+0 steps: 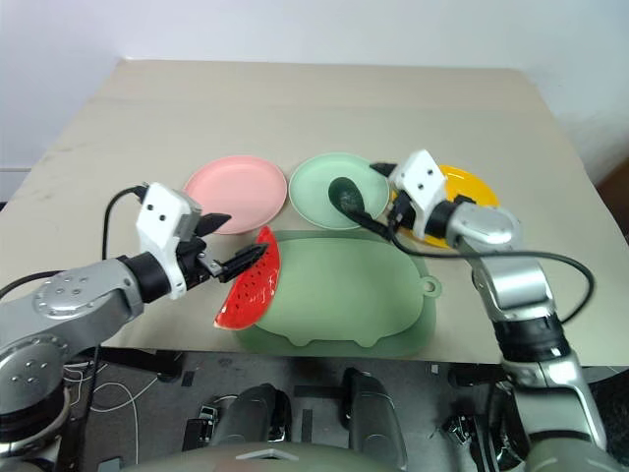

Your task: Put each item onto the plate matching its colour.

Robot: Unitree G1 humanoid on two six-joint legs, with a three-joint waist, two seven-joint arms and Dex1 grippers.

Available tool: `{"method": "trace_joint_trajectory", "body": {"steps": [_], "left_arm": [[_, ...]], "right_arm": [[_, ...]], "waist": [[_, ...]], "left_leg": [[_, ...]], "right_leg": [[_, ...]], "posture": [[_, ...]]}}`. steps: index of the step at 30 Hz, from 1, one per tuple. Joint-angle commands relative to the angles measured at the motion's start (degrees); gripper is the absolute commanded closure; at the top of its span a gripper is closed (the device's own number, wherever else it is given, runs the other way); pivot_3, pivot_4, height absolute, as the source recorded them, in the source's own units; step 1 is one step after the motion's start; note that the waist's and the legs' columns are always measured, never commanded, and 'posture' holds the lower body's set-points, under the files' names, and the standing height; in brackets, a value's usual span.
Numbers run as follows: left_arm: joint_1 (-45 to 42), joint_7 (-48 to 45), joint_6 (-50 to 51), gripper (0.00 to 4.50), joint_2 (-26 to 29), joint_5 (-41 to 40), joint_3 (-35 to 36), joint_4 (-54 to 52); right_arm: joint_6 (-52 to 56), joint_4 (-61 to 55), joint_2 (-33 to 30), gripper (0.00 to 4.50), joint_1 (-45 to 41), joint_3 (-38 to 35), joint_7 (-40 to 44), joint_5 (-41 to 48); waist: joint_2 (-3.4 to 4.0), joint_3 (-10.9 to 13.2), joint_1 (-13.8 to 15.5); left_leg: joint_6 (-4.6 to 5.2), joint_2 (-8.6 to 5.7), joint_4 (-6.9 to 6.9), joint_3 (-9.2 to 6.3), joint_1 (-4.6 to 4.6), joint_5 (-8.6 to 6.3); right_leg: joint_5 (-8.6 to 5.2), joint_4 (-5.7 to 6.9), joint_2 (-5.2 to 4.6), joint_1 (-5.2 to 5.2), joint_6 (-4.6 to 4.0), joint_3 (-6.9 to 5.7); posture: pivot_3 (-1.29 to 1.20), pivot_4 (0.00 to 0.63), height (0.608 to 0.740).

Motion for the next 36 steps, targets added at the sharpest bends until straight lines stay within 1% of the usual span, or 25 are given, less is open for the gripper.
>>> {"method": "trace_joint_trajectory", "body": {"steps": [1, 5, 8, 11, 15, 19, 23, 27, 30, 33, 34, 36], "left_arm": [[-2.3, 4.2, 5.0, 0.0, -2.5, -1.3, -1.3, 1.3], [-3.6, 6.3, 9.1, 0.0, -6.2, -0.5, -3.1, 3.5], [-3.3, 7.8, 11.6, 0.0, -8.7, 1.7, -5.2, 4.8], [-3.0, 8.3, 13.8, 0.0, -9.3, 4.6, -8.1, 5.4], [-1.9, 8.4, 14.7, 0.0, -10.8, 8.3, -9.5, 6.7], [-2.1, 7.0, 14.6, 0.69, -12.1, 10.8, -9.7, 7.1], [-3.3, 5.7, 13.9, 0.74, -13.4, 13.0, -9.3, 7.5], [-9.0, 4.8, 12.6, 0.74, -16.4, 14.8, -6.0, 9.4], [-16.9, 6.8, 8.2, 0.74, -15.5, 21.0, -5.6, 16.7], [-23.9, 11.0, 2.4, 0.74, -19.2, 27.0, -1.2, 29.5], [-26.1, 12.2, -0.5, 0.74, -19.3, 29.7, -1.2, 34.9], [-28.5, 13.0, -4.5, 0.74, -19.3, 33.2, -1.7, 41.6]], "right_arm": [[-0.3, -6.3, -1.2, 0.02, 4.6, -2.2, 2.2, 2.3], [0.5, -8.5, 0.0, 0.02, 7.2, -2.0, 0.3, 1.8], [1.0, -9.9, 1.0, 0.02, 8.3, -1.5, -1.2, 1.4], [1.4, -11.0, 1.4, 0.02, 9.2, -1.3, -1.9, 1.3], [1.5, -11.8, 1.5, 0.02, 10.5, -1.2, -2.5, 0.9], [1.4, -11.6, 1.5, 0.0, 10.7, -1.1, -2.9, 0.3], [1.3, -11.3, 1.7, 0.0, 10.6, -0.7, -3.0, -0.2], [1.4, -10.9, 1.7, 0.0, 10.2, -0.7, -3.2, -0.5], [1.8, -11.0, 1.7, 0.0, 9.9, -0.6, -3.4, -0.4], [1.7, -11.0, 2.0, 0.0, 9.9, -0.3, -3.7, -0.7], [1.8, -11.1, 2.1, 0.0, 10.0, -0.2, -3.9, -0.8], [1.7, -11.2, 2.1, 0.0, 10.2, -0.3, -3.9, -0.8]], "waist": [[-0.01, 0.0, 0.1], [-0.02, 0.0, 0.2], [-0.03, 0.0, 0.4], [-0.05, 0.0, 0.4], [-0.05, 0.0, 0.4], [-0.06, 0.0, 0.5], [-0.06, 0.0, 0.5], [-0.12, 0.0, 0.6], [-0.13, 0.0, 0.6], [-0.13, 0.0, 0.5], [-0.13, 0.0, 0.5], [-0.13, 0.0, 0.4]], "left_leg": [[-0.01, -0.04, 0.0, -0.01, 0.03, 0.0], [-0.04, -0.08, 0.01, 0.02, 0.06, 0.02], [-0.19, -0.1, 0.01, -0.01, 0.05, 0.11], [-0.21, -0.13, 0.01, -0.01, 0.04, 0.12], [-0.2, -0.14, 0.02, -0.01, 0.04, 0.12], [-0.09, -0.15, 0.02, -0.02, 0.07, 0.05], [-0.08, -0.16, 0.02, -0.03, 0.08, 0.05], [-0.07, -0.18, 0.07, -0.08, 0.01, 0.05], [-0.07, -0.21, 0.09, -0.1, -0.01, 0.05], [-0.06, -0.23, 0.08, -0.1, 0.01, 0.05], [-0.06, -0.23, 0.07, -0.09, 0.0, 0.05], [-0.06, -0.24, 0.04, -0.06, 0.0, 0.05]], "right_leg": [[-0.01, 0.0, 0.02, 0.02, -0.01, 0.0], [-0.01, 0.01, 0.02, 0.05, -0.01, 0.06], [-0.01, 0.01, 0.02, 0.05, -0.01, 0.05], [-0.01, 0.0, 0.01, 0.05, -0.01, 0.06], [-0.02, 0.0, 0.0, 0.05, -0.02, 0.06], [-0.02, 0.0, -0.01, 0.09, -0.03, 0.06], [-0.03, 0.0, -0.02, 0.1, -0.04, 0.06], [-0.02, 0.0, -0.02, 0.08, -0.04, 0.03], [-0.02, 0.0, -0.03, 0.08, -0.03, 0.01], [-0.01, -0.01, -0.02, 0.09, -0.02, 0.0], [-0.01, -0.02, -0.02, 0.09, -0.01, 0.0], [-0.01, -0.03, -0.02, 0.07, -0.01, 0.0]], "posture": [[0.0, 0.15, 0.74], [0.0, 0.15, 0.74], [0.0, 0.15, 0.74], [0.0, 0.15, 0.74], [0.0, 0.15, 0.74], [0.0, 0.15, 0.74], [0.0, 0.15, 0.74], [0.0, 0.15, 0.74], [0.0, 0.15, 0.74], [0.0, 0.15, 0.74], [0.0, 0.15, 0.74], [0.0, 0.15, 0.74]]}}
